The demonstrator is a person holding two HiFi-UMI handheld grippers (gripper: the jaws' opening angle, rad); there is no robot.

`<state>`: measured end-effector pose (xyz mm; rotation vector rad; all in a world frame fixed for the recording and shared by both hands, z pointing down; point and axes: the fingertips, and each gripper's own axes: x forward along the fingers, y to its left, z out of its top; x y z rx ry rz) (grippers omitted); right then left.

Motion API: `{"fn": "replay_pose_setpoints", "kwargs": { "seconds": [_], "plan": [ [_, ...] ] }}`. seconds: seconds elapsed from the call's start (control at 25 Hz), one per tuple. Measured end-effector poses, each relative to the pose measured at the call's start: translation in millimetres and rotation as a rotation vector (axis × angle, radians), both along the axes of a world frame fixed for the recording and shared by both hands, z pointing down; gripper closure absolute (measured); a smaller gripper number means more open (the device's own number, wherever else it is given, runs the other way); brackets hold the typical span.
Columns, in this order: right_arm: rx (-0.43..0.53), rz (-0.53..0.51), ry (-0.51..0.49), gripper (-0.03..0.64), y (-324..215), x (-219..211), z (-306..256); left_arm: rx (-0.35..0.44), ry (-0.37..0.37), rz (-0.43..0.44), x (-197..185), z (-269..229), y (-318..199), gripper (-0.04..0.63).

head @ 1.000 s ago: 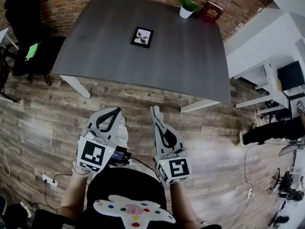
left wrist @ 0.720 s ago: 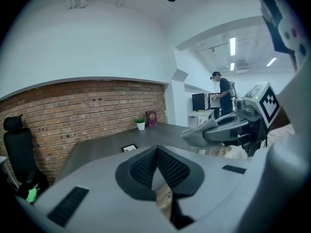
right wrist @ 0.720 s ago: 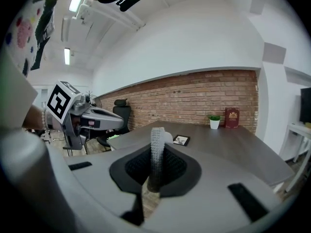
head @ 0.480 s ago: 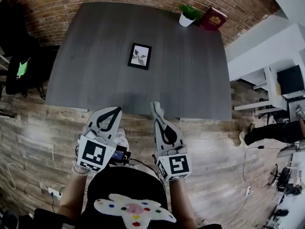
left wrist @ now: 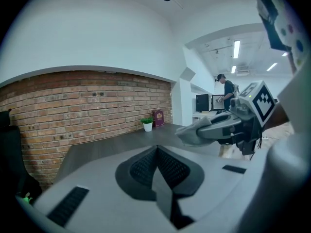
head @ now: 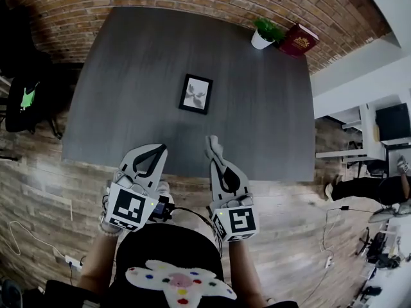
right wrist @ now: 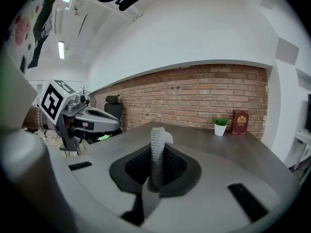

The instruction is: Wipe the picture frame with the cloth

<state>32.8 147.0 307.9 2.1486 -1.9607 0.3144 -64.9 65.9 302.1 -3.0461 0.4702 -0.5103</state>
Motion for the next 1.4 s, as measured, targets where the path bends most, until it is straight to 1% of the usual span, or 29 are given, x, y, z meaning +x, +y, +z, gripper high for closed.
{"fn": "replay_pose_setpoints", "kwargs": {
  "seconds": [0.12, 0.24, 0.36, 0.44, 0.72, 0.96, 1.16, 1.32, 1.4],
  "plan": [
    [-0.014, 0.002, -0.001, 0.592, -7, 3, 2, -0.015, -0.007, -0.001, 1, 4, -8, 0.586],
    [-0.018, 0.005, -0.013, 0.592, -11, 7, 7, -0.014, -0.019, 0.002, 4, 8, -14, 0.586],
    [-0.024, 0.007, -0.002, 0.592, -13, 12, 8, -0.026, -0.022, -0.001, 7, 12, -15, 0.586],
    [-0.044, 0.006, -0.007, 0.592, -15, 16, 11, -0.032, -0.023, -0.004, 10, 14, -18, 0.586],
    [-0.054, -0.021, 0.014, 0.592, -31, 35, 20, -0.032, -0.052, -0.042, 15, 24, -34, 0.586],
    [-0.074, -0.068, 0.020, 0.592, -55, 52, 32, -0.041, -0.066, -0.080, 25, 36, -51, 0.586],
    [-0.098, -0.145, 0.022, 0.592, -79, 57, 46, -0.052, -0.069, -0.110, 32, 45, -68, 0.586],
    [-0.104, -0.204, 0.048, 0.592, -106, 67, 56, -0.027, -0.074, -0.134, 38, 47, -88, 0.586],
    [-0.104, -0.221, 0.058, 0.592, -118, 74, 61, -0.034, -0.071, -0.155, 40, 50, -95, 0.586]
  ]
}}
